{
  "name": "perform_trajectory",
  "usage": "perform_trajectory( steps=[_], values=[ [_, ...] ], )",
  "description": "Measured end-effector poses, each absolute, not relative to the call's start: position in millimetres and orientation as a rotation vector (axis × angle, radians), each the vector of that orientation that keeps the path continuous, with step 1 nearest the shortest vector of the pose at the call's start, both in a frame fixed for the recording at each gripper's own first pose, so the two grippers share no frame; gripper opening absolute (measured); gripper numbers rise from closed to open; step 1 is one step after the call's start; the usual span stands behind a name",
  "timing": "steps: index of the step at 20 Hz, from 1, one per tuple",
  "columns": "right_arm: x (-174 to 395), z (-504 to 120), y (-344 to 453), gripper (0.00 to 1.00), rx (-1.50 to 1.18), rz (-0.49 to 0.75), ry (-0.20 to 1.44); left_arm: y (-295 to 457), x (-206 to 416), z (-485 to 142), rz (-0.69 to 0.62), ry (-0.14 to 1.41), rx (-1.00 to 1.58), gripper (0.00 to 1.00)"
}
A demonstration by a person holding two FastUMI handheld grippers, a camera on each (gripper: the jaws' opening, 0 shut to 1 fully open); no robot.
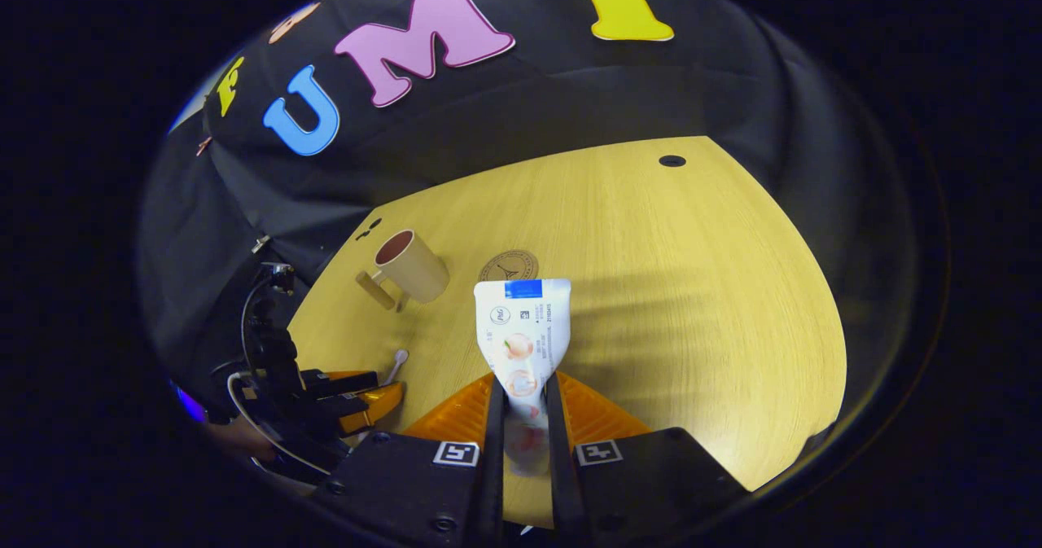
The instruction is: Put the toothbrush and toothpaste on the desktop into the cup, then pick up the cup and place it on the coaster on the desktop.
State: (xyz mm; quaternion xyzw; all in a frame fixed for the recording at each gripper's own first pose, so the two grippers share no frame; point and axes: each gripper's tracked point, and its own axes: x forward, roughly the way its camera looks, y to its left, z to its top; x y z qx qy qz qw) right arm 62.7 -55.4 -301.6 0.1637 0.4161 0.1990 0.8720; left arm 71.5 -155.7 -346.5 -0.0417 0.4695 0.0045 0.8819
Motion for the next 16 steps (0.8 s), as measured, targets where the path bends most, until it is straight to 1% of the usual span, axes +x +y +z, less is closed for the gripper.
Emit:
perform_trajectory(
  steps=[1,2,4,5,6,9,12,16],
  values=[
    [62.0,-300.9,-57.9,0.28,0.343,0.412,0.869,-152.9,73.2,-348.1,0.021,0.990,-0.088,0.57],
    [62.2,-301.3,-59.5,0.28,0.346,0.410,0.869,-149.0,71.9,-347.8,0.026,0.992,-0.072,0.48],
    [61.6,-300.7,-58.7,0.28,0.364,0.407,0.866,-152.3,72.4,-346.9,-0.016,0.996,-0.039,0.29],
    [61.0,-298.0,-59.0,0.28,0.375,0.409,0.865,-151.1,74.0,-346.8,-0.029,0.997,-0.018,0.28],
    [59.5,-296.2,-58.5,0.28,0.381,0.415,0.862,-150.4,73.6,-347.9,-0.029,1.005,-0.012,0.17],
    [58.3,-295.3,-55.5,0.28,0.386,0.428,0.856,-150.7,76.1,-345.6,-0.033,1.022,-0.012,0.12],
    [62.3,-286.5,-49.8,0.28,0.412,0.422,0.832,-150.5,77.6,-343.6,-0.066,0.974,-0.038,0.07],
    [72.9,-263.5,-33.3,0.28,0.431,0.401,0.764,-140.2,77.3,-326.7,-0.116,0.904,-0.112,0.06]
  ],
)
